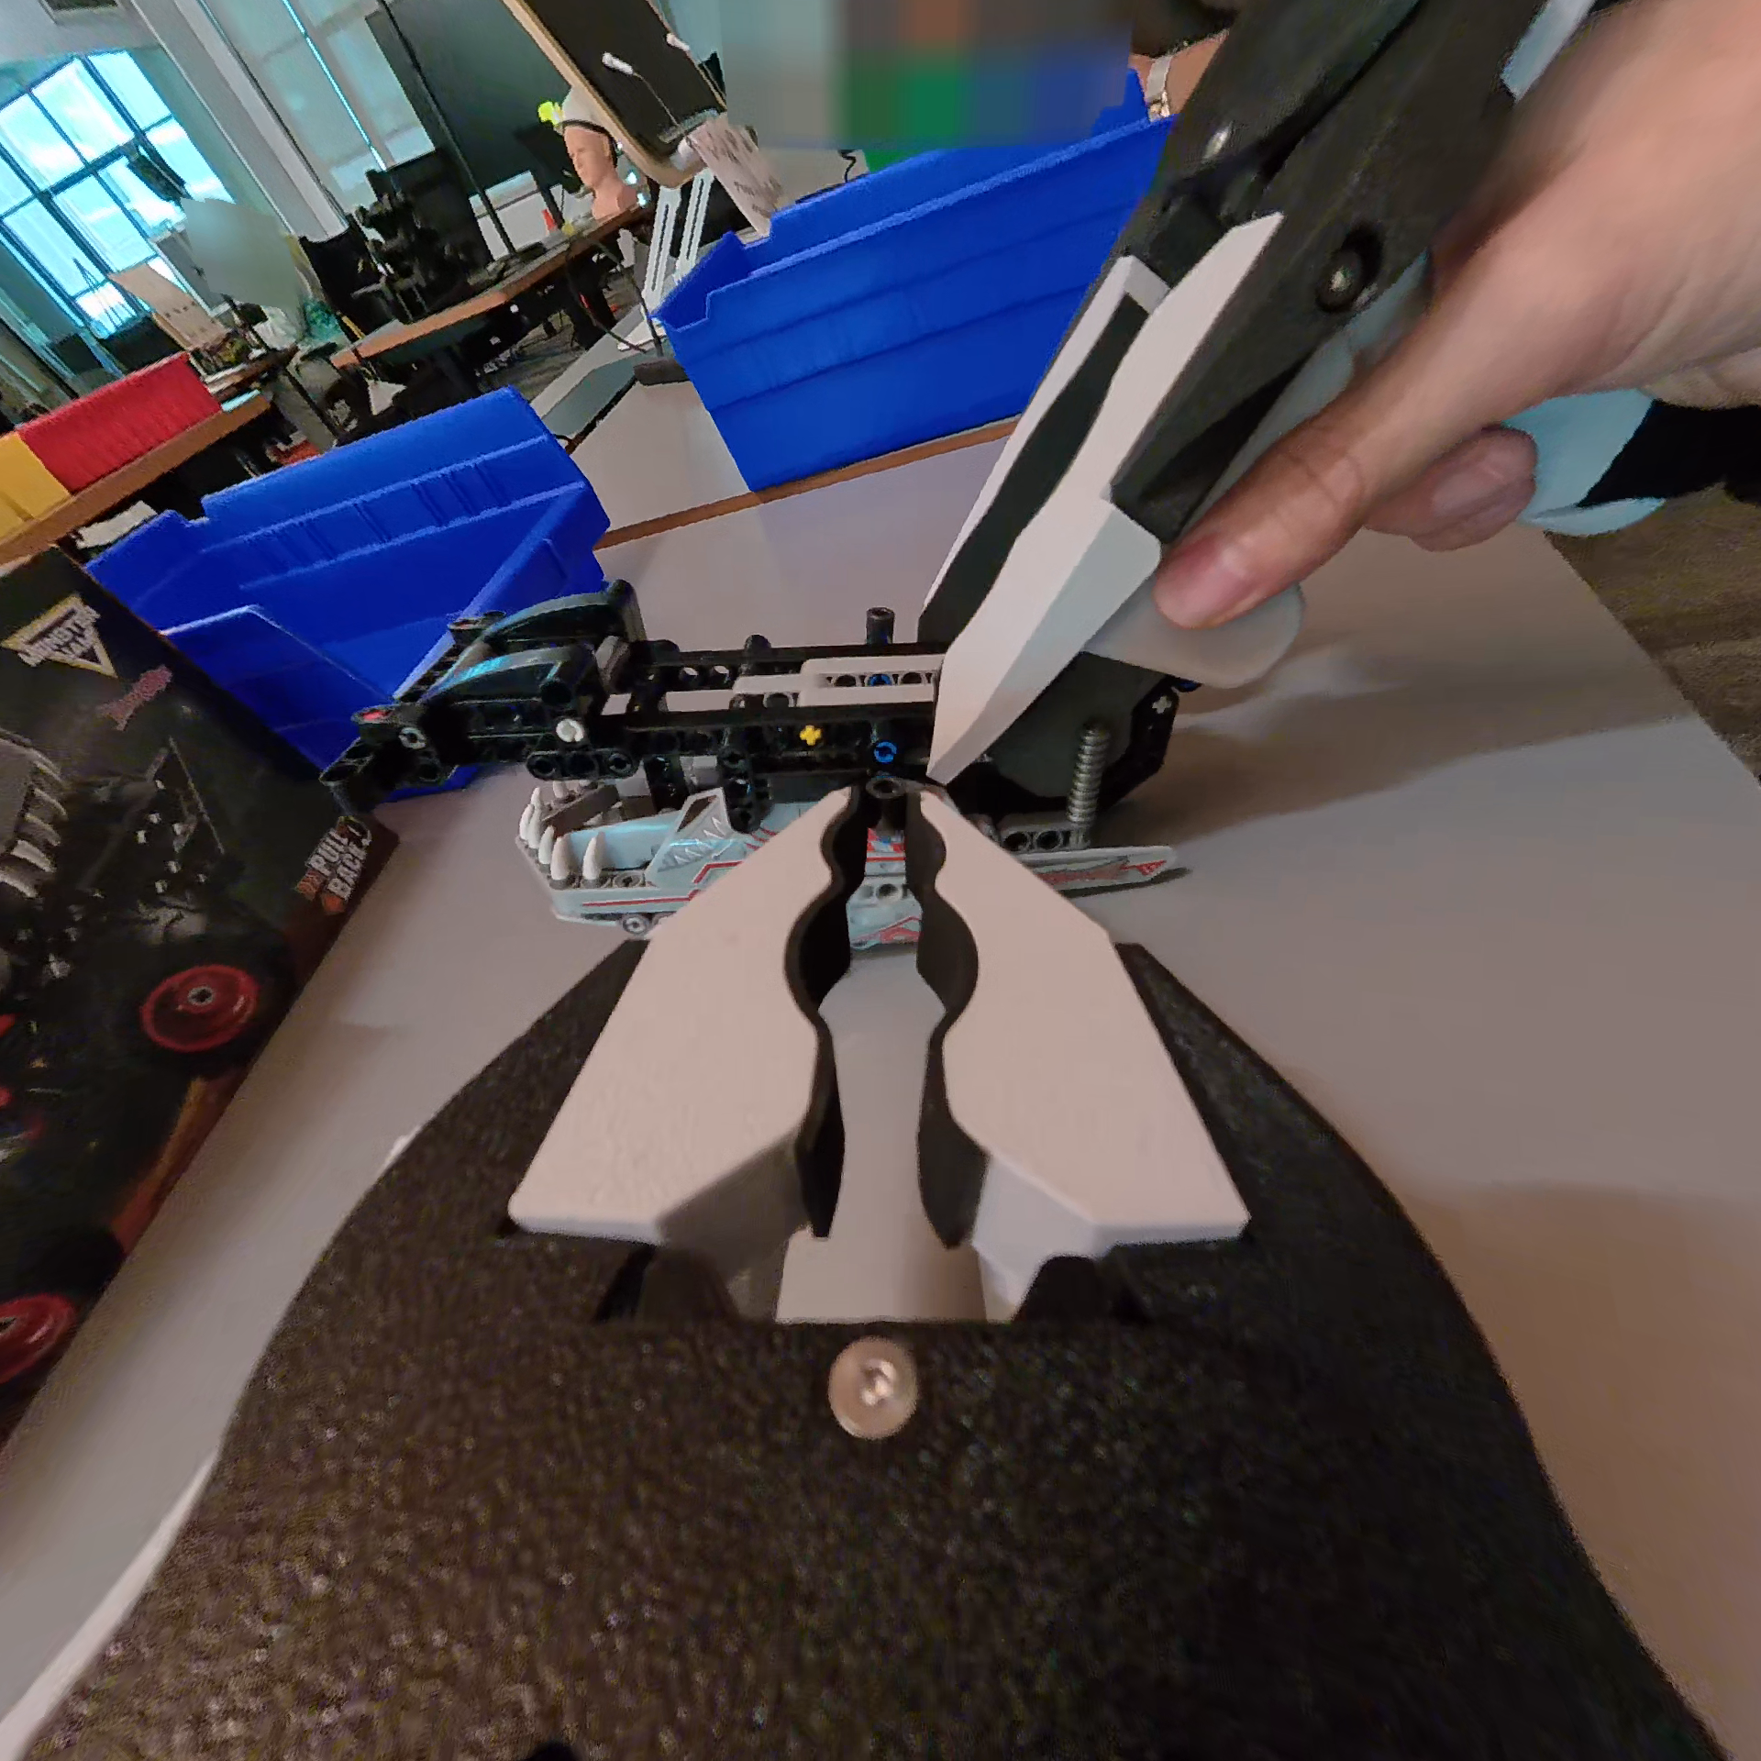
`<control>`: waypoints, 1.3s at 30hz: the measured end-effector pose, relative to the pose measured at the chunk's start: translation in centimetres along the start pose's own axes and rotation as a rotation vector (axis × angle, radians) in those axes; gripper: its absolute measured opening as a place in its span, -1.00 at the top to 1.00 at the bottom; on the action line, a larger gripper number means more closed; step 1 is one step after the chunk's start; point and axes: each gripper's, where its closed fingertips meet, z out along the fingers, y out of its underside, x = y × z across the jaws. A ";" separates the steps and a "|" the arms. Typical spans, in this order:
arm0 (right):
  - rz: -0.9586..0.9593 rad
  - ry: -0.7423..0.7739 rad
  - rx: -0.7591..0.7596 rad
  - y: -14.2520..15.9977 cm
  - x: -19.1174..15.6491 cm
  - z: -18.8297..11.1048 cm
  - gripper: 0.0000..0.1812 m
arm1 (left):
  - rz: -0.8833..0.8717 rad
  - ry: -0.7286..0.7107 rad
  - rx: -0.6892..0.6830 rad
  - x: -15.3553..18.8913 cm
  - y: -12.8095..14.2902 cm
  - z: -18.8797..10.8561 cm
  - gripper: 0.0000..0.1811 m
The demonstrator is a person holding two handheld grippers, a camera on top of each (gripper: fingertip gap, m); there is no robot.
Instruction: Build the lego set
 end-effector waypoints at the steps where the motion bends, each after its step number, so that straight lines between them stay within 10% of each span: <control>1: -0.011 0.005 -0.005 0.0 0.0 0.0 0.53 | -0.034 0.010 0.000 0.0 -0.1 0.0 0.94; 39: -0.096 0.115 -0.056 0.1 -0.2 0.4 0.53 | 0.078 -0.078 -0.103 -0.4 0.9 0.6 0.94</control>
